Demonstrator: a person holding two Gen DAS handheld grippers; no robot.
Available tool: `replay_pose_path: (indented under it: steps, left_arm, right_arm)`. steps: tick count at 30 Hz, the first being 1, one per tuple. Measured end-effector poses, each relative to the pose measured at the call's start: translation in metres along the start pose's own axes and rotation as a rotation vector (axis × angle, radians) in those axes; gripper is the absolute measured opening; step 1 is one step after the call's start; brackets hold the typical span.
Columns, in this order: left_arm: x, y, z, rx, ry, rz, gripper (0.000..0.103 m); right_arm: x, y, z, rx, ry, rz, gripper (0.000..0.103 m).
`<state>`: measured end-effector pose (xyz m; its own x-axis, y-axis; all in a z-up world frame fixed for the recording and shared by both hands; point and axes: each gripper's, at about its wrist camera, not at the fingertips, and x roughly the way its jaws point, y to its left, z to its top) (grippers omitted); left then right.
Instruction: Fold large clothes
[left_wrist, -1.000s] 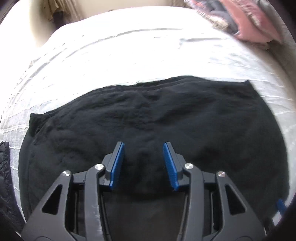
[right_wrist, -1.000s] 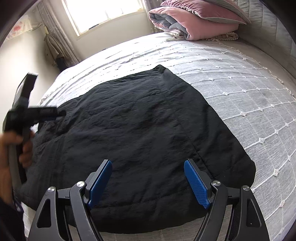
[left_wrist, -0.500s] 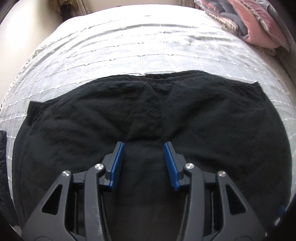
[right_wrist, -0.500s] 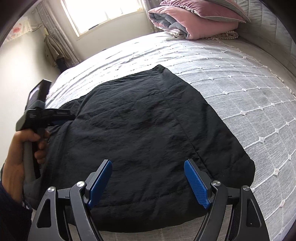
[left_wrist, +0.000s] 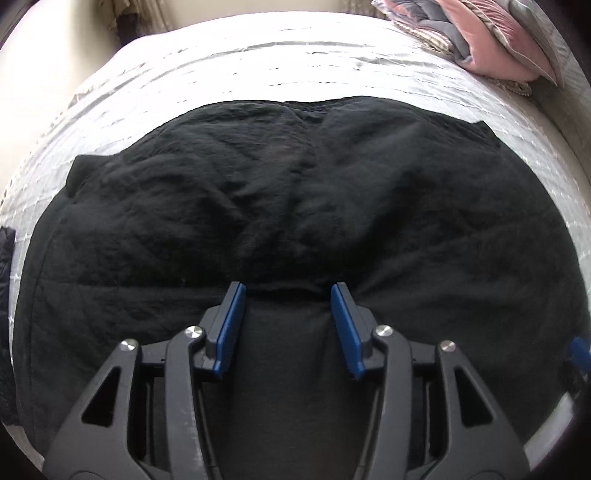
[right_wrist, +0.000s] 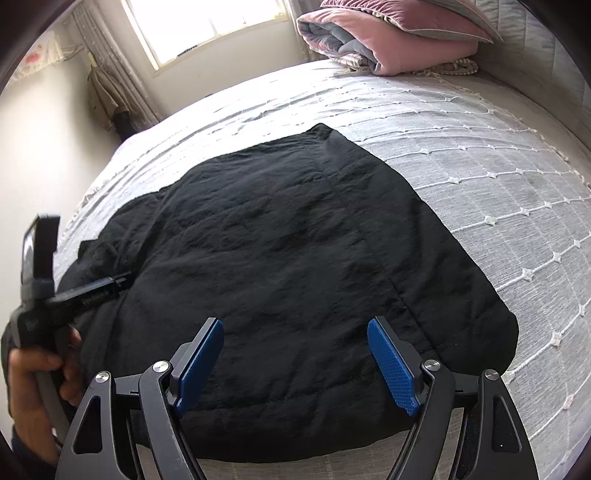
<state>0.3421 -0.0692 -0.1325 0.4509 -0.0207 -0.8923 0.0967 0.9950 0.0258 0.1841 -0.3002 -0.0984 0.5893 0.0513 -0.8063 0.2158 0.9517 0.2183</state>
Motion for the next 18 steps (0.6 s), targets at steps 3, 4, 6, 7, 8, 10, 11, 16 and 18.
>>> replay_pose_path:
  steps: [3,4,6,7,8,10,11,16,18]
  left_arm:
    - [-0.013,0.003,-0.005,-0.016,-0.007,-0.022,0.051]
    - [-0.020,0.004,-0.008,-0.016,-0.012,-0.028,0.051]
    - [-0.037,0.004,-0.020,-0.014,-0.019,-0.049,0.051]
    - [-0.043,0.005,-0.026,-0.013,-0.021,-0.063,0.051]
    - [-0.051,0.003,-0.034,-0.009,-0.023,-0.073,0.051]
    - [-0.072,-0.003,-0.050,0.014,-0.037,-0.094,0.051]
    - [-0.080,-0.005,-0.058,0.029,-0.042,-0.100,0.051]
    - [-0.074,-0.003,-0.101,0.038,0.012,-0.119,0.051]
    - [-0.055,0.002,-0.112,-0.001,-0.004,-0.129,0.052]
  right_arm:
    - [-0.001,-0.002,0.000,0.006,-0.005,0.002,0.081]
    - [-0.001,-0.002,0.000,0.010,-0.007,0.004,0.081]
    - [-0.002,-0.005,0.000,0.019,-0.009,0.004,0.081]
    - [-0.002,-0.006,0.001,0.023,-0.010,0.003,0.082]
    - [-0.002,-0.006,0.001,0.024,-0.011,0.004,0.081]
    - [-0.002,-0.006,0.001,0.024,-0.011,0.006,0.082]
    - [-0.002,-0.006,0.001,0.021,-0.011,0.007,0.081]
    - [-0.004,-0.007,0.000,0.027,-0.014,0.011,0.082]
    - [-0.003,-0.008,0.000,0.031,-0.013,0.015,0.082]
